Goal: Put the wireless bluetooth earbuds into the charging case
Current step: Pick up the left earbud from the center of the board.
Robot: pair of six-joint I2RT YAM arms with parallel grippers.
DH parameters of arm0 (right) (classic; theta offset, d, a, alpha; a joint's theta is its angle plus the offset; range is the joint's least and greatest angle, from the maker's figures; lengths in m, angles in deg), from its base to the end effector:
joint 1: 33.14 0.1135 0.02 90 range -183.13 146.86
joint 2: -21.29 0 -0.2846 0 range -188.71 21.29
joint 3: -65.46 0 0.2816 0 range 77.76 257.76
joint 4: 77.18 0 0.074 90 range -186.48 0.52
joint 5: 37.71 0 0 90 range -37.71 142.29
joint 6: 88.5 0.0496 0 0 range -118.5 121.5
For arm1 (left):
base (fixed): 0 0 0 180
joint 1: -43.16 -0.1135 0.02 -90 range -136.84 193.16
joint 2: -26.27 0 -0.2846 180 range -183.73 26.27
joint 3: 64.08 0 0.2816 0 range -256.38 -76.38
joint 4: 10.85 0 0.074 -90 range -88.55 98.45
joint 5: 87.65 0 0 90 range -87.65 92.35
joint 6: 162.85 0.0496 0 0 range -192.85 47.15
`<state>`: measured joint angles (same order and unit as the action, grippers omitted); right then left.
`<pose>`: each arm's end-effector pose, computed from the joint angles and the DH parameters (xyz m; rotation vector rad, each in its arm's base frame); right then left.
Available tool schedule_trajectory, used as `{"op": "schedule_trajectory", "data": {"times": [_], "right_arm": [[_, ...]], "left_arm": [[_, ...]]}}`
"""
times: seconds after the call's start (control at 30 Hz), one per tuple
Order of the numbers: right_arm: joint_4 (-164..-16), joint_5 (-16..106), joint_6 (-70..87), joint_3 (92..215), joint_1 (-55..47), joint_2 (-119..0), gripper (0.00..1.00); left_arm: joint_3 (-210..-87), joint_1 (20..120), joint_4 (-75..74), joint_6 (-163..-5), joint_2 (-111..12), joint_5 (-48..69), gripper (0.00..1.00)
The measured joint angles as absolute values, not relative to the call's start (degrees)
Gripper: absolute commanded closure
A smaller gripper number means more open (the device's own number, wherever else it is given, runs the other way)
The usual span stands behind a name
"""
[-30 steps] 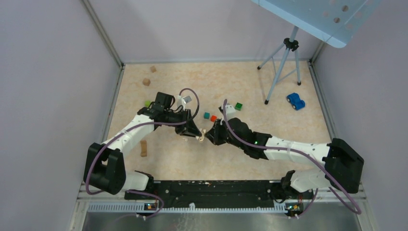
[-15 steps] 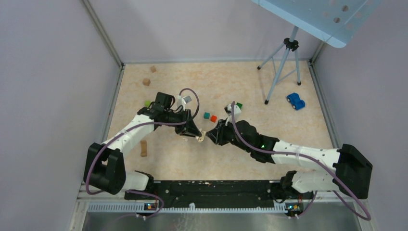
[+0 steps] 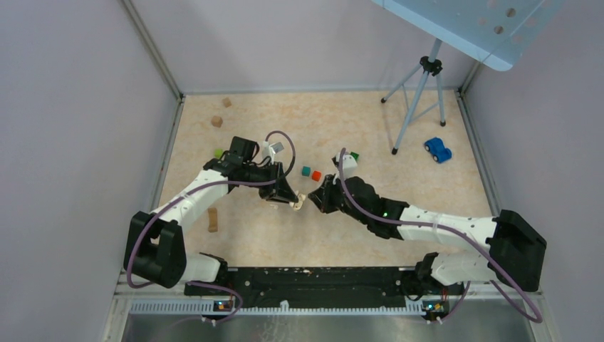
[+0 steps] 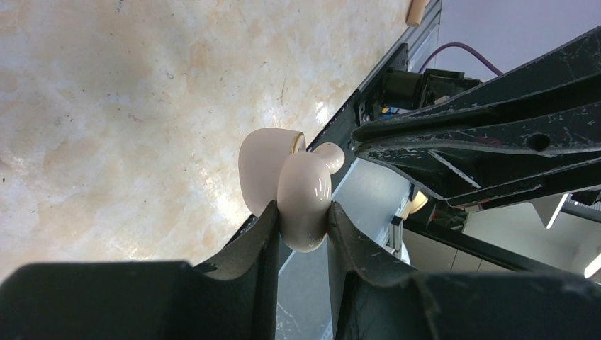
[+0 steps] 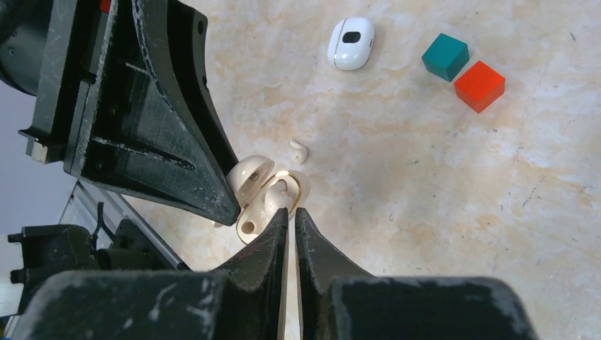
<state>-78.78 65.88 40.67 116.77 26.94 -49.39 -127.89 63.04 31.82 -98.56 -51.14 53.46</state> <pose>0.1625 0.2591 0.2449 -0.2051 2.0298 0.9083 0.2596 -0.1349 0.2376 0.2423 2.5960 -1.4405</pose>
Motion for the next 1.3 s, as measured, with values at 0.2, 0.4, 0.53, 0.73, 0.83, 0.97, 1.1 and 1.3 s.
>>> {"op": "schedule_trajectory", "data": {"times": [0.2, 0.4, 0.53, 0.73, 0.83, 0.97, 1.1, 1.3], "right_arm": [[-78.4, 67.4, 41.6, 117.1, 26.9, -49.4, 0.94], [-78.3, 67.4, 41.7, 117.9, 26.7, -50.3, 0.94], [-78.0, 66.9, 41.8, 118.7, 26.7, -52.1, 0.96], [-77.7, 65.6, 42.1, 118.9, 26.7, -53.7, 0.98], [-77.3, 65.3, 42.3, 118.9, 26.7, -53.7, 0.98], [-77.1, 65.1, 42.5, 118.9, 26.7, -53.7, 0.98], [-77.3, 66.0, 42.7, 118.3, 26.7, -52.3, 0.92], [-80.7, 69.2, 43.3, 116.4, 26.7, -46.8, 0.71]], "left_arm": [[-127.9, 63.0, 31.9, -98.6, -51.1, 53.5, 1.00], [-127.9, 63.0, 31.9, -98.6, -51.1, 53.5, 1.00], [-127.9, 63.0, 31.9, -98.6, -51.1, 53.5, 1.00], [-127.9, 63.0, 31.9, -98.6, -51.1, 53.5, 1.00], [-127.9, 63.0, 31.9, -98.6, -51.1, 53.5, 1.00], [-127.9, 63.0, 31.9, -98.6, -51.1, 53.5, 1.00], [-127.9, 63.0, 31.9, -98.6, -51.1, 53.4, 1.00], [-130.0, 62.1, 35.5, -98.8, -49.8, 45.9, 1.00]]}}
